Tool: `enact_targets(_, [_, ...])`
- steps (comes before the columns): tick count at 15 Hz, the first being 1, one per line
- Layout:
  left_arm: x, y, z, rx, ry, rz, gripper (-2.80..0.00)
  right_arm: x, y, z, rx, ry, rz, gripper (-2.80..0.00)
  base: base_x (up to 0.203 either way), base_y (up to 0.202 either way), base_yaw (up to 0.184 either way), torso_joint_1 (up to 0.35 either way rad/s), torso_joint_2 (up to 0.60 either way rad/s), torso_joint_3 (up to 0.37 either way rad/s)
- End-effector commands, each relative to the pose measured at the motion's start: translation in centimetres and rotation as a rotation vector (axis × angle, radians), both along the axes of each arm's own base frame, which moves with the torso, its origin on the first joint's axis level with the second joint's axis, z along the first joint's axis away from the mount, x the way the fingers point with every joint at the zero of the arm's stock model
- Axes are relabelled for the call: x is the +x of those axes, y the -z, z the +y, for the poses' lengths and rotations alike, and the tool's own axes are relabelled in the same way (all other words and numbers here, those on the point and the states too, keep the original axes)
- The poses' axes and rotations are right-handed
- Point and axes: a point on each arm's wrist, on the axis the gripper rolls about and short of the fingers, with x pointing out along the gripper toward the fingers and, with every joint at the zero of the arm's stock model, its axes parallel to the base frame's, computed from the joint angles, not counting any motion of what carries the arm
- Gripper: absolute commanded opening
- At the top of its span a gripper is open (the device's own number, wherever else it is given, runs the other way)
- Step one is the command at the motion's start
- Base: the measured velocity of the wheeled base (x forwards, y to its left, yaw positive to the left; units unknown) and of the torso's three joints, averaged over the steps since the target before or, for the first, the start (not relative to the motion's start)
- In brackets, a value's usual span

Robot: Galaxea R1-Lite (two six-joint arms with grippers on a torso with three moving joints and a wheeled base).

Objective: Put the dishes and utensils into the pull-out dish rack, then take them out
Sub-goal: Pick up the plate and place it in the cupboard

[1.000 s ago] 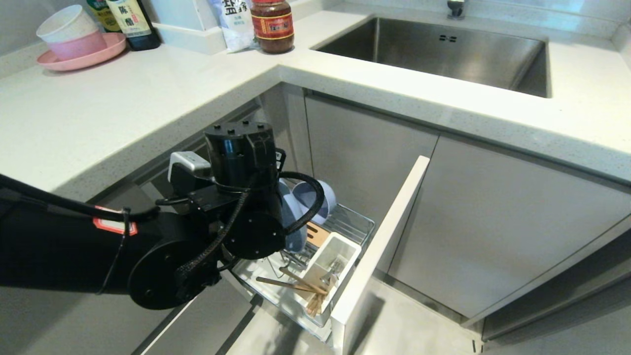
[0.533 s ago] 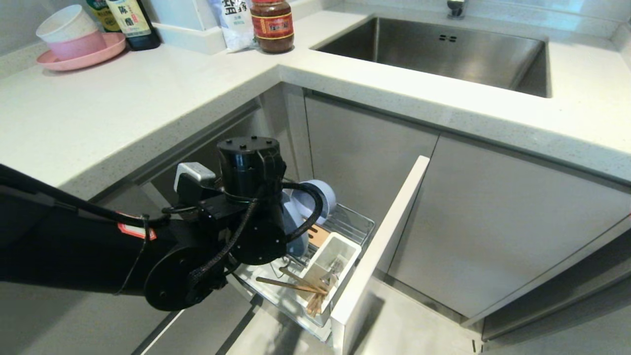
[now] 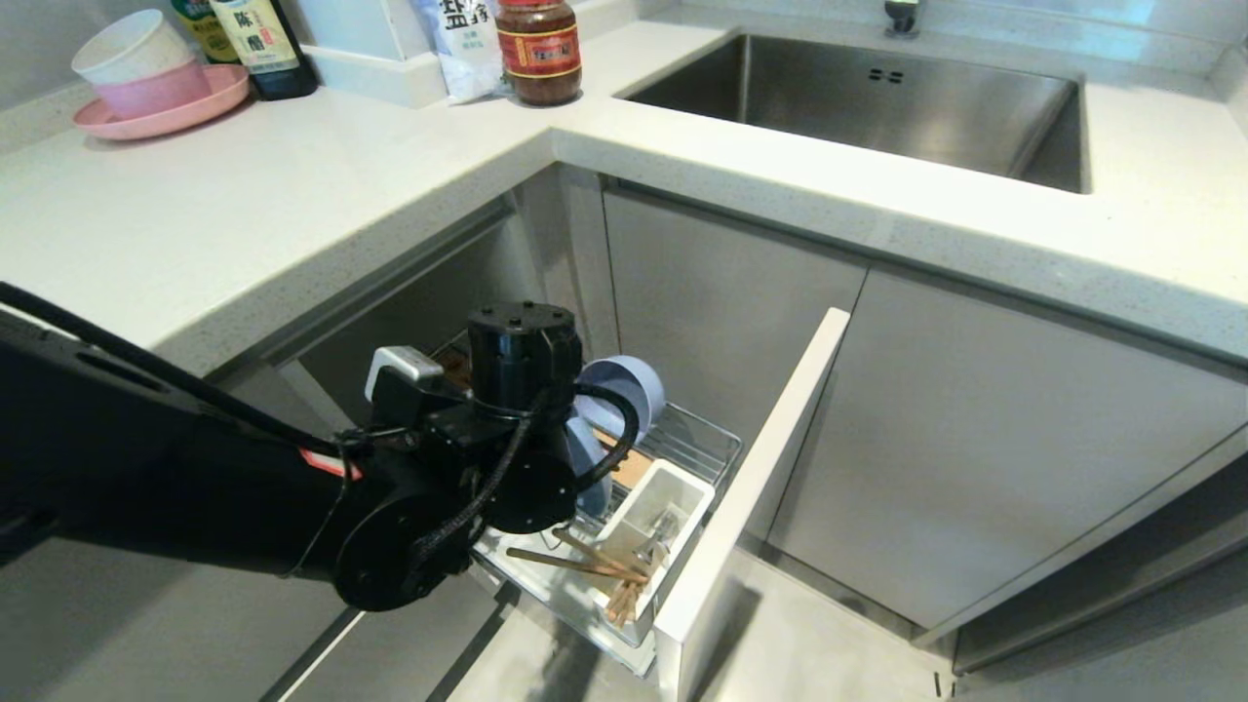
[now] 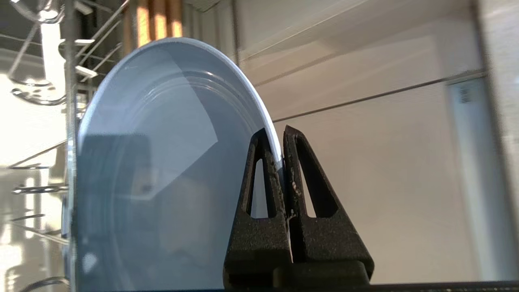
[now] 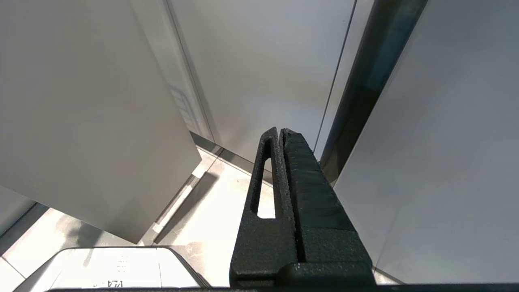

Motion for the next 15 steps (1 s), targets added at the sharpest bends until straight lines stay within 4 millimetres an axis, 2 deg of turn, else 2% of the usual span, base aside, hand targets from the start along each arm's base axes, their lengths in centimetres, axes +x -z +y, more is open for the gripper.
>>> enact_targets(1, [0.46, 1.0, -0.22, 0.01, -0.011, 0.016, -2.8, -0.02, 0.05, 0.0, -0.001, 0.0, -0.003, -2.8, 0.0, 0.0, 0.0, 0.0, 0.0, 0.0])
enact_targets(5, [0.96, 1.9, -0.23, 0.027, -0.02, 0.034, -2.8, -0.02, 0.05, 0.0, 0.001, 0.0, -0.003, -2.8, 0.0, 0.0, 0.0, 0.0, 0.0, 0.0])
enact_targets(11, [1.02, 1.88, -0.14, 0.03, -0.022, 0.036, -2.8, -0.02, 0.05, 0.0, -0.001, 0.0, -0.003, -2.8, 0.0, 0.0, 0.0, 0.0, 0.0, 0.0])
enact_targets(12, [1.01, 1.87, -0.13, 0.031, -0.021, 0.036, 0.0, -0.02, 0.05, 0.0, -0.001, 0.0, -0.003, -2.8, 0.0, 0.0, 0.0, 0.0, 0.0, 0.0])
enact_targets(15, [0.93, 1.77, -0.13, 0.035, -0.022, 0.036, 0.0, -0.02, 0.05, 0.0, -0.001, 0.0, -0.003, -2.8, 0.0, 0.0, 0.0, 0.0, 0.0, 0.0])
